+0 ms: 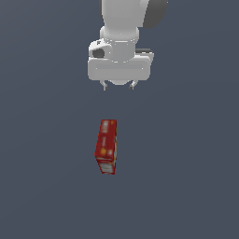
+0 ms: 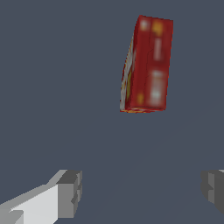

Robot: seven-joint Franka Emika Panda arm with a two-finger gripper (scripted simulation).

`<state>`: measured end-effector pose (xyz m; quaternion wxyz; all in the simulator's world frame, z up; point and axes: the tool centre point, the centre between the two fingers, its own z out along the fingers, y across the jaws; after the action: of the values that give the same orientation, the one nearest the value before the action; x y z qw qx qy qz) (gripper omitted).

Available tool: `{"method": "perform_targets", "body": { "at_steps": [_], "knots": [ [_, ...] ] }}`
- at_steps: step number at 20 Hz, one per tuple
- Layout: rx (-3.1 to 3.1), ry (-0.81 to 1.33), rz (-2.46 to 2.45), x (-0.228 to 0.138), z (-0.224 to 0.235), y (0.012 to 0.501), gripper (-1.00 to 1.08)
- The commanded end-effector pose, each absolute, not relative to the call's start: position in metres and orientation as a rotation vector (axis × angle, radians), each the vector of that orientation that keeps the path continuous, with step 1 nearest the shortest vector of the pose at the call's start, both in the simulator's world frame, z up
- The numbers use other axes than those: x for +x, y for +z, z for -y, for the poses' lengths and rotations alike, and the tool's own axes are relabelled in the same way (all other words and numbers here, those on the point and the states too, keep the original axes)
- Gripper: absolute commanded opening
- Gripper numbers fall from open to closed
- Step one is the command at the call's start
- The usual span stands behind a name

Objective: Pick up the object and move it to a goal position.

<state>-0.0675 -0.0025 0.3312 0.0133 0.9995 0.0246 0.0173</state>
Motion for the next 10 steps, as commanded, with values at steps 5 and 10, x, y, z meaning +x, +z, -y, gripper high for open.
{"method": "perform_targets", "body": {
  "at_steps": [5,10],
  "knots": [
    [3.114,0.062,-0.09,-0.068,-0.007,0.333,1.0],
    [3.115,0.081,-0.118,-0.069,-0.027,0.335,1.0]
  ]
}}
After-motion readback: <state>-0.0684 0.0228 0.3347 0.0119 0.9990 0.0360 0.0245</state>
